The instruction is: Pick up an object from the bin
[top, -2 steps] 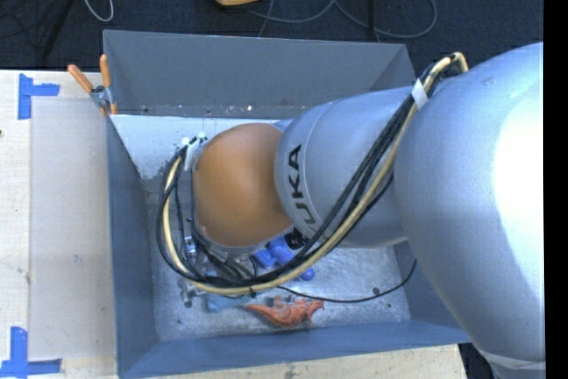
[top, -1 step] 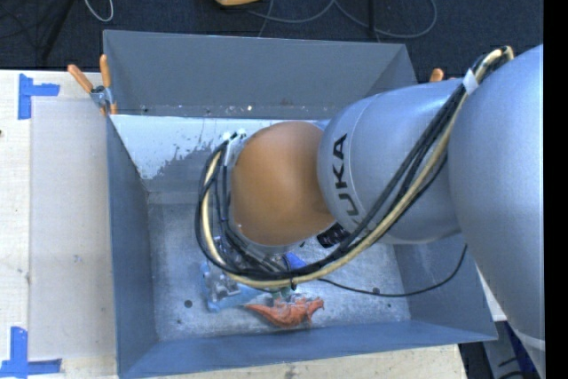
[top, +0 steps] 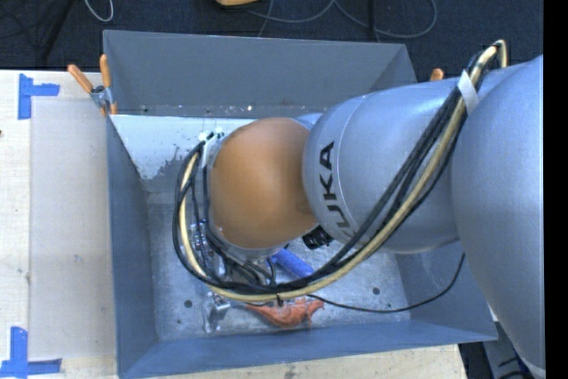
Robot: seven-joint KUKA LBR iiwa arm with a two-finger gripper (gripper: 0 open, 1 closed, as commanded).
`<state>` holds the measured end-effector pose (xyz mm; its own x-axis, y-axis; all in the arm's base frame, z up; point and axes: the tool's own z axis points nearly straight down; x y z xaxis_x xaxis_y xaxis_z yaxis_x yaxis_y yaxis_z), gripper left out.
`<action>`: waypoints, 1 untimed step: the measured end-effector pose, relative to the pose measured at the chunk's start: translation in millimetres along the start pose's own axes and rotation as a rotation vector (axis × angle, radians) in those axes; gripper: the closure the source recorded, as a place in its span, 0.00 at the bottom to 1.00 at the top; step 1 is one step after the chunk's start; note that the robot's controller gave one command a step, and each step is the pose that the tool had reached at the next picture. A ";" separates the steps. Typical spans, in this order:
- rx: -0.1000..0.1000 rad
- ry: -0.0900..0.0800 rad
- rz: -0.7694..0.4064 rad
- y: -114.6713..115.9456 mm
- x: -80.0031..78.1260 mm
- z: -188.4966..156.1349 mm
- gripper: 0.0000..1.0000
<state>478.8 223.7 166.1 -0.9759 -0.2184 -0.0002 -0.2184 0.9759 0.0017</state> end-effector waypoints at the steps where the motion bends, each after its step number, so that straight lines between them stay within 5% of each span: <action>1: 0.001 0.001 0.003 -1.6 -0.2 0.4 0.00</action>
Offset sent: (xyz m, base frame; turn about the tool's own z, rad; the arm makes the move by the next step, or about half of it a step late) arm -0.0021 -0.1248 -0.0569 -0.3011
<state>479.3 222.2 165.7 -0.9765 -0.2157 0.0005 -0.2157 0.9765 0.0004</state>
